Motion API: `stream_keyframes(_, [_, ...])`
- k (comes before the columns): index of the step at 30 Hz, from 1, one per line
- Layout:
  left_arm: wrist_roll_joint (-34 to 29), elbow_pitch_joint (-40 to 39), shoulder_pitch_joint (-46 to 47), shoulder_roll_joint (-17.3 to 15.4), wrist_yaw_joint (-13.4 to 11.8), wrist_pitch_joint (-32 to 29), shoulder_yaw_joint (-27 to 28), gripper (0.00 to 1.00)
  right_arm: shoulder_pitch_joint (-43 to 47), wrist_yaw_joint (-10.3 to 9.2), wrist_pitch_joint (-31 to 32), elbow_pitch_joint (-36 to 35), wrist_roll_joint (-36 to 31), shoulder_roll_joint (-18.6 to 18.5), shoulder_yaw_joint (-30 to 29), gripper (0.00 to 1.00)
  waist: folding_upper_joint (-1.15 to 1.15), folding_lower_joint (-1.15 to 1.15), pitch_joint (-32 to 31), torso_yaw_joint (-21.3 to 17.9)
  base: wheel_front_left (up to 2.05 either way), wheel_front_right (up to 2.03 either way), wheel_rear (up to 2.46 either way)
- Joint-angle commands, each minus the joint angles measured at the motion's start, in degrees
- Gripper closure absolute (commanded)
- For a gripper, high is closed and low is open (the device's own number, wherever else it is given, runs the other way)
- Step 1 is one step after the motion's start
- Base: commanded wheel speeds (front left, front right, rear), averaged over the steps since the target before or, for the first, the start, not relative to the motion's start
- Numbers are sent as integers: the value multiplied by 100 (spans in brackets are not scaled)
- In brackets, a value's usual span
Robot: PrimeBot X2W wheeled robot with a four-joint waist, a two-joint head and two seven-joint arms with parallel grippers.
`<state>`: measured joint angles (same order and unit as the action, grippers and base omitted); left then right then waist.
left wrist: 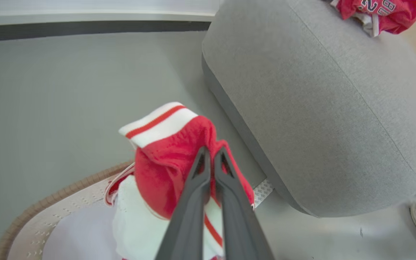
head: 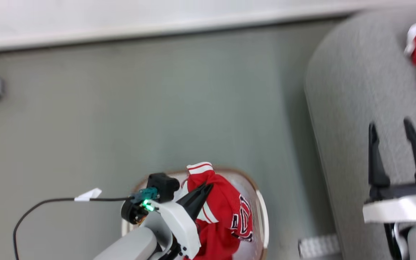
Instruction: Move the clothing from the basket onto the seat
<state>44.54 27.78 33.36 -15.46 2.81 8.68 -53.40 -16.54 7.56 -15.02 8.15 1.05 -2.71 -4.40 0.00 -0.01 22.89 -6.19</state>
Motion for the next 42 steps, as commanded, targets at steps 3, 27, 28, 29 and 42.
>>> stream_keyframes(3, [105,-127,-175,-79,-132,86,83,100,327,-15,-7,98,-59,-18,-57,0,0,1,-980,324,0,0,0])
stream_keyframes(27, [170,-1640,-210,-855,-1205,-342,593,100,1630,-15,-7,418,198,-18,243,0,0,1,-2721,501,0,0,0])
stream_keyframes(28, [170,-1670,-206,-869,-1214,-354,593,100,1631,-15,-7,402,192,-18,272,0,0,1,-2736,499,0,0,0])
stream_keyframes(29, [166,-1701,-196,-878,-1221,-375,596,100,1635,-15,-7,384,180,-18,315,0,0,1,-2748,500,0,0,0])
stream_keyframes(42, [72,-2223,-54,-866,-1414,-484,590,100,1360,-15,264,184,236,-242,2274,0,0,1,-2770,579,0,0,0])
